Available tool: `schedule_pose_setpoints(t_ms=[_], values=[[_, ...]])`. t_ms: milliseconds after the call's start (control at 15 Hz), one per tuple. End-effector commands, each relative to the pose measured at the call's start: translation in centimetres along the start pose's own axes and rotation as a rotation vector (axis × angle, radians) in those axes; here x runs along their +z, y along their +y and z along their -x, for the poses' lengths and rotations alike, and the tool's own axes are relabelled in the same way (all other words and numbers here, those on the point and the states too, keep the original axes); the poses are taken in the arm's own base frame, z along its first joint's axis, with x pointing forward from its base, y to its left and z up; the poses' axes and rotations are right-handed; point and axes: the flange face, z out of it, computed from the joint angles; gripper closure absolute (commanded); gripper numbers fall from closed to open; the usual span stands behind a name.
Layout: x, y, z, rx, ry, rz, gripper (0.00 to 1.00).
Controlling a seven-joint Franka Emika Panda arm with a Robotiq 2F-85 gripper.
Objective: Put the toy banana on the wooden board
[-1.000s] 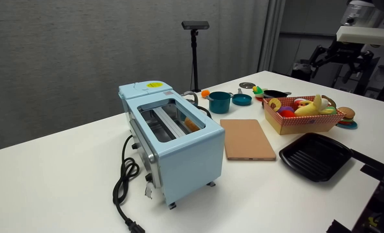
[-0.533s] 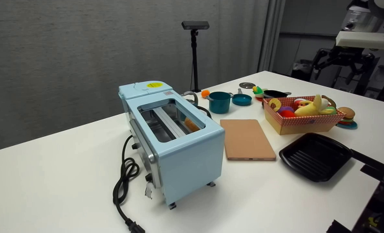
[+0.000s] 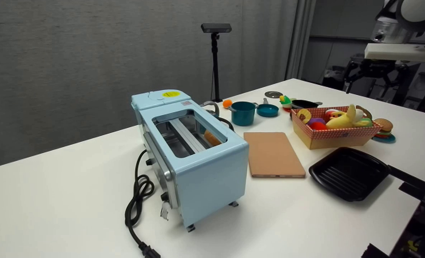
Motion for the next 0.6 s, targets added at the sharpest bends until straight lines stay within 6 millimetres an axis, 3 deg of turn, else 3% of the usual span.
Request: schedule_pose_setpoints(t_ms=[0, 533], values=[[1.0, -0.9, -0.8, 0.004, 0.026, 0.016, 0.0], [2.8, -1.3, -0.9, -0.015, 0.016, 0.047, 0.0]])
